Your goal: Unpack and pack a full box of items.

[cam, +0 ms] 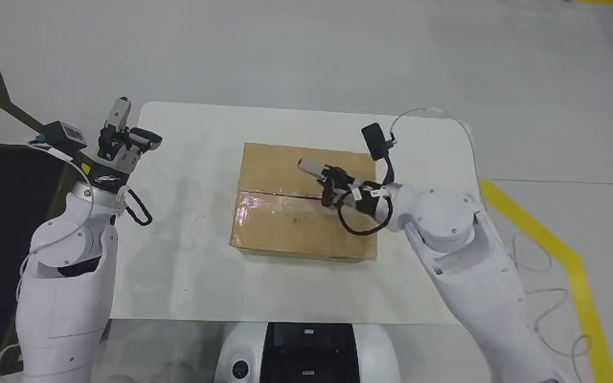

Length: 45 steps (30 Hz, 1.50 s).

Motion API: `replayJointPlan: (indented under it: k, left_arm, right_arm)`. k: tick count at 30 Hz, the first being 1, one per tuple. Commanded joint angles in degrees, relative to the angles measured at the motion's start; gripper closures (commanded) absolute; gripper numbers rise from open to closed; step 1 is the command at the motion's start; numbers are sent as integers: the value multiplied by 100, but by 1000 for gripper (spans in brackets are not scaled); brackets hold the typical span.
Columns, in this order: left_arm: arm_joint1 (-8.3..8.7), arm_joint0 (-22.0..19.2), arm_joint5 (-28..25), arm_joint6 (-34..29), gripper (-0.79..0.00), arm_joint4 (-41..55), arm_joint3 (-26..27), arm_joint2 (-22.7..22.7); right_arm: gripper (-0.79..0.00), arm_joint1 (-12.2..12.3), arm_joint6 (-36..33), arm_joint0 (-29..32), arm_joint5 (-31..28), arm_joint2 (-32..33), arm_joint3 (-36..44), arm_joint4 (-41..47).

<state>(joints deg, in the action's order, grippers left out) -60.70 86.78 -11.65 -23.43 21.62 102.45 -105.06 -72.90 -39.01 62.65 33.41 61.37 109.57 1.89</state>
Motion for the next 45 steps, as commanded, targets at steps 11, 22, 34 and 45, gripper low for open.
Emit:
replayJointPlan:
  k: [11, 22, 34, 45]
  left_arm:
    - [0, 0, 0, 0, -785, -1, 1, 0]
    - [0, 0, 0, 0, -785, -1, 1, 0]
    - [0, 0, 0, 0, -785, -1, 1, 0]
    - [0, 0, 0, 0, -785, -1, 1, 0]
  right_arm:
    - [-785, 46, 469, 134, -1404, -240, 63, -1036]
    - [-785, 125, 750, 420, -1547, -646, 312, -3177]
    - [-785, 133, 686, 623, -1246, -1172, 772, -4979]
    - [-785, 125, 670, 632, -1265, -1203, 792, -5060]
